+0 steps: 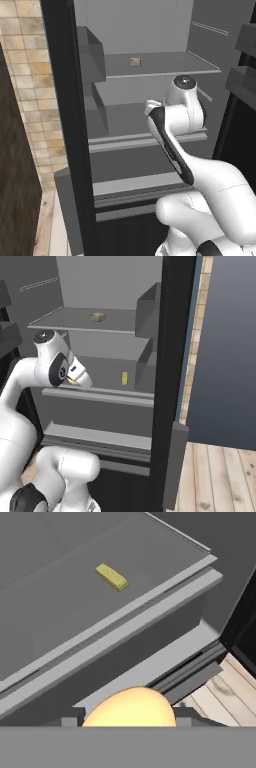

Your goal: Pick the egg and butter from the fridge and place them by the bowl for mixing.

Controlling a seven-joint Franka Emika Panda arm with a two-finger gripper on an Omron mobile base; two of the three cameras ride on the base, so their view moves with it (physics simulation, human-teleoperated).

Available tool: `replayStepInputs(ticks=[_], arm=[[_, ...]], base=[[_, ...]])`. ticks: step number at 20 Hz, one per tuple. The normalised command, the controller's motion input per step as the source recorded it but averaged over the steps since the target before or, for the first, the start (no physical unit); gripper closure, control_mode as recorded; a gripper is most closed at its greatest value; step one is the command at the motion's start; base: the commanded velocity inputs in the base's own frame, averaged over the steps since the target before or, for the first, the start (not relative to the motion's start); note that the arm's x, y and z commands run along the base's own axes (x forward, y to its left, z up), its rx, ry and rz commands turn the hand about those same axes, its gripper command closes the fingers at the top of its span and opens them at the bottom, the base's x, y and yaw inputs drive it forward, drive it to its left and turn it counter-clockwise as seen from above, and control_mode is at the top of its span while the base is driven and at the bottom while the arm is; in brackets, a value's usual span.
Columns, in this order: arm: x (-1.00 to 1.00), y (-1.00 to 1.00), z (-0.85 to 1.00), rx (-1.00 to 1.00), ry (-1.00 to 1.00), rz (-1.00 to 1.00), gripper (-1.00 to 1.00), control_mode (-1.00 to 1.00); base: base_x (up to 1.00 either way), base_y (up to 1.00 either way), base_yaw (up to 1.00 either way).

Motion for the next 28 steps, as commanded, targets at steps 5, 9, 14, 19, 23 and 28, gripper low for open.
replayStepInputs(ticks=[5,9,14,19,23,28], arm=[[-0.46,0.0,0.04,0.0,-0.16,0.0,1.0,-1.0],[-0.26,0.0,0.0,0.0,-0.06,0.0,1.0,-1.0],[-0.93,0.0,0.42,-0.03,-0.58,0.02,1.0,-1.0],[-0.22,0.0,0.02,0.0,-0.03,0.0,1.0,-1.0],[-0.25,0.0,-0.04,0.0,0.0,0.0,1.0,1.0],[0.0,0.0,0.0,0.0,0.0,0.0,1.0,1.0]], base=[[0.0,0.0,0.0],[0.0,0.0,0.0],[0.0,0.0,0.0],[0.0,0.0,0.0],[-0.75,0.0,0.0],[-1.0,-0.01,0.11]])
